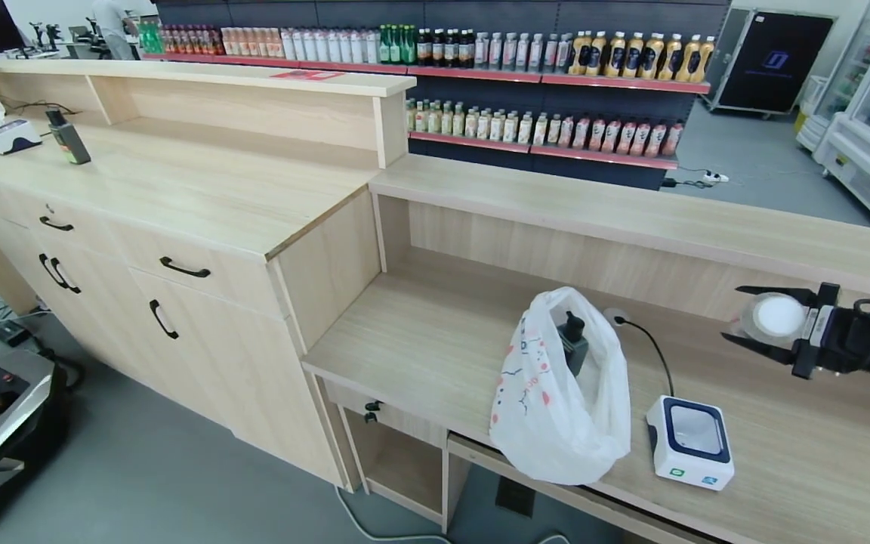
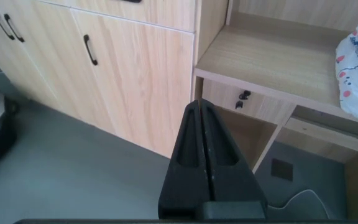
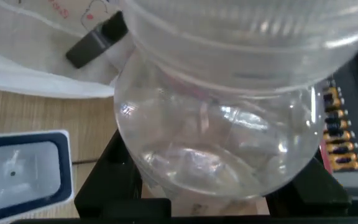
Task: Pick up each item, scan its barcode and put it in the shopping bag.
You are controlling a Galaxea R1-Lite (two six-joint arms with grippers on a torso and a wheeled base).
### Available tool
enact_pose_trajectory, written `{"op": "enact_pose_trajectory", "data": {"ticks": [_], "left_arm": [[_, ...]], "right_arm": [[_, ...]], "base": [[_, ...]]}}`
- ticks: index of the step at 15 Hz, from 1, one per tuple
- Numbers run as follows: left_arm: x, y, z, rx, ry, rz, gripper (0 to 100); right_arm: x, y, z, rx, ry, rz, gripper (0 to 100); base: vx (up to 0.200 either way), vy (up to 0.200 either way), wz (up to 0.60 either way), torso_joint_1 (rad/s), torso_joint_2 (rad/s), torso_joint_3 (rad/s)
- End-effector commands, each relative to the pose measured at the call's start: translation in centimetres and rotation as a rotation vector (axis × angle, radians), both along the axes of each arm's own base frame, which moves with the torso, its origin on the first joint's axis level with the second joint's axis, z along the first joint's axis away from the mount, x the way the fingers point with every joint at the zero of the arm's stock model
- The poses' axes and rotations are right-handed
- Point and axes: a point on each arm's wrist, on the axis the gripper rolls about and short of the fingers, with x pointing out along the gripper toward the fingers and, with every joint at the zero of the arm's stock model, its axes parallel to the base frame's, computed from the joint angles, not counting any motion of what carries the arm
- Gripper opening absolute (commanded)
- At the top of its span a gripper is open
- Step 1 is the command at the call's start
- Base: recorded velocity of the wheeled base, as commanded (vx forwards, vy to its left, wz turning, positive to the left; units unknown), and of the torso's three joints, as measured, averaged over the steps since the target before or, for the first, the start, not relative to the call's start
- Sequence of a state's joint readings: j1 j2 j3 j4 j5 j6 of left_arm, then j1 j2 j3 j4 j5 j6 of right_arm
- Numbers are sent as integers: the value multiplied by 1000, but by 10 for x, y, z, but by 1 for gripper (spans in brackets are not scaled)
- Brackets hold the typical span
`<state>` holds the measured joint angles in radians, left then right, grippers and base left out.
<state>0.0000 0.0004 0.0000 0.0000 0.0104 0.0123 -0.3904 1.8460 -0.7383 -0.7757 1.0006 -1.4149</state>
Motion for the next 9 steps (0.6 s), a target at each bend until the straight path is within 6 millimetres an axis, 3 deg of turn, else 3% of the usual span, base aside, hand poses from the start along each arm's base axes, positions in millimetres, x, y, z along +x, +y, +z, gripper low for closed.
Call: {"op": "enact_pose_trajectory", "data": {"ticks": [1, 9], "left_arm": [[0, 0, 0, 0, 0, 0, 0], [0, 0, 0, 0, 0, 0, 0]], "right_arm": [[7, -2, -17, -3, 23, 31, 0], [5, 0, -49, -108, 62, 117, 0]], "base": [[0, 0, 0, 0, 0, 0], [0, 0, 0, 0, 0, 0]]}}
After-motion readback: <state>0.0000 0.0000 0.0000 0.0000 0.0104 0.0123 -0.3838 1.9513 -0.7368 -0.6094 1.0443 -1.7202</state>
